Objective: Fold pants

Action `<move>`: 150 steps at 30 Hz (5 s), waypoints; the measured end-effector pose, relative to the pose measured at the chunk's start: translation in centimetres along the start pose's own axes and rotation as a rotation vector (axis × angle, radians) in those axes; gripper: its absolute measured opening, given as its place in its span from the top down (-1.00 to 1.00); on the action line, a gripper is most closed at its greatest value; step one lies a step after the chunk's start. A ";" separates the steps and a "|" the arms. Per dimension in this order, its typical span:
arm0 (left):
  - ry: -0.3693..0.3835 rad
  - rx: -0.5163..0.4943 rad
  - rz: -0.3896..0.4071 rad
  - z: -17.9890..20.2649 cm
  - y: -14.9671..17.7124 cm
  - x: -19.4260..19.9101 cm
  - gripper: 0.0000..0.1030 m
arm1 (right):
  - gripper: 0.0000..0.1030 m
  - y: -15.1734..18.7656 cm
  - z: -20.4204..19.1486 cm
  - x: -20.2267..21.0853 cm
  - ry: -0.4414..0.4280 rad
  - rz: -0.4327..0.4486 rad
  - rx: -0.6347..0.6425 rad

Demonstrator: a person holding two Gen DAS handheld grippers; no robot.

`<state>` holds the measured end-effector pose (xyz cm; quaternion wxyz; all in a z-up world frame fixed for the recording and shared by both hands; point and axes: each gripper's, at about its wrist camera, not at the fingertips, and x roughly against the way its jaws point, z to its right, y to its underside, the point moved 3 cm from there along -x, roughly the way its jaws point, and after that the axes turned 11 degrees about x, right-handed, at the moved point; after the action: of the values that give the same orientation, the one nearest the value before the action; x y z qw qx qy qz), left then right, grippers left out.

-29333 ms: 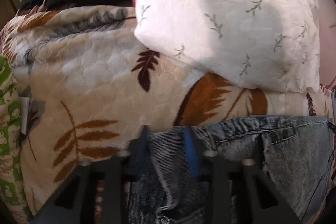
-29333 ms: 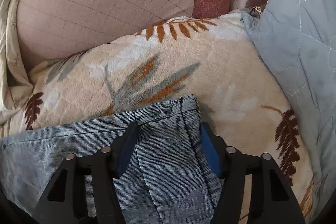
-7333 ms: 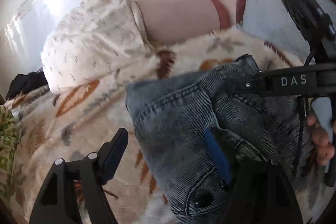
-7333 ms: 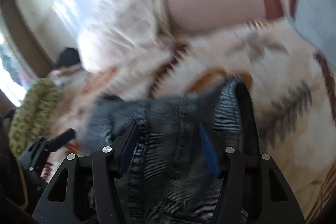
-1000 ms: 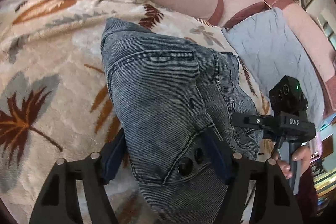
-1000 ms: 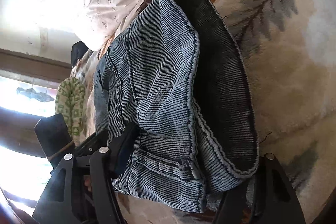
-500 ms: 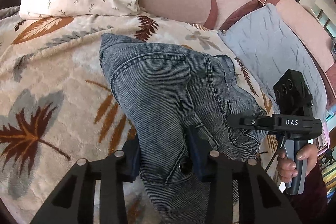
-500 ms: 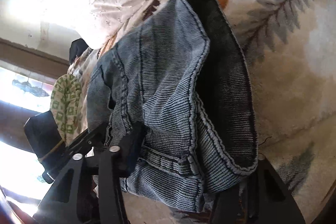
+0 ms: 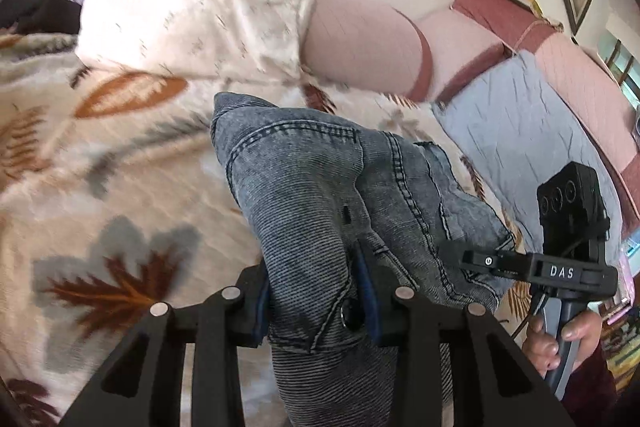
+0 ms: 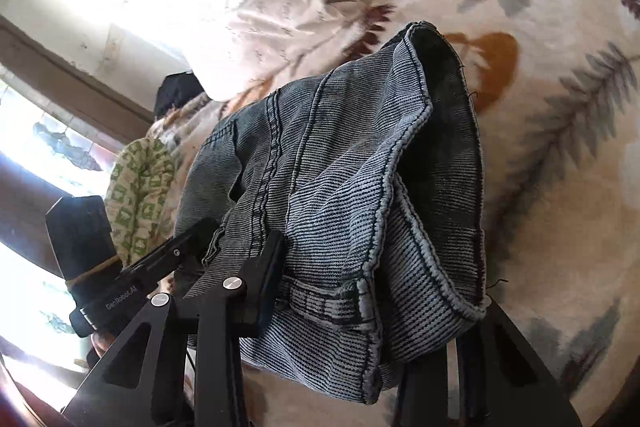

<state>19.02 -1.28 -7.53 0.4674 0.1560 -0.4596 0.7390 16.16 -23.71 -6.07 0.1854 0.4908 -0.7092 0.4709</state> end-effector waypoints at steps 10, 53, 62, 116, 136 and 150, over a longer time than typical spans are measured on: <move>-0.122 -0.017 0.186 -3.0 -3.8 4.1 0.26 | 0.30 -2.5 -5.7 -3.1 -0.062 0.110 0.098; -0.376 -0.049 0.175 -6.9 -3.2 -0.3 0.26 | 0.29 -3.0 -5.4 -11.1 0.026 0.050 0.179; -0.453 -0.115 0.175 -6.8 -2.5 -1.5 0.22 | 0.15 -2.6 -4.4 -12.0 0.040 0.031 0.146; -0.664 -0.105 0.593 2.5 -0.1 17.3 -0.99 | -0.62 1.9 -17.1 5.9 0.366 0.479 0.506; -0.677 -0.039 0.609 1.5 4.5 20.3 -0.99 | -0.64 9.4 -19.6 6.7 0.477 0.548 0.596; -0.530 -0.072 0.477 2.1 6.0 17.1 -0.99 | -0.74 8.8 -17.1 7.2 0.573 0.588 0.522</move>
<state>4.82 5.44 1.69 0.1514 0.2139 -0.6139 0.7446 1.81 -12.28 3.20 0.1031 0.1504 -0.5964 0.7817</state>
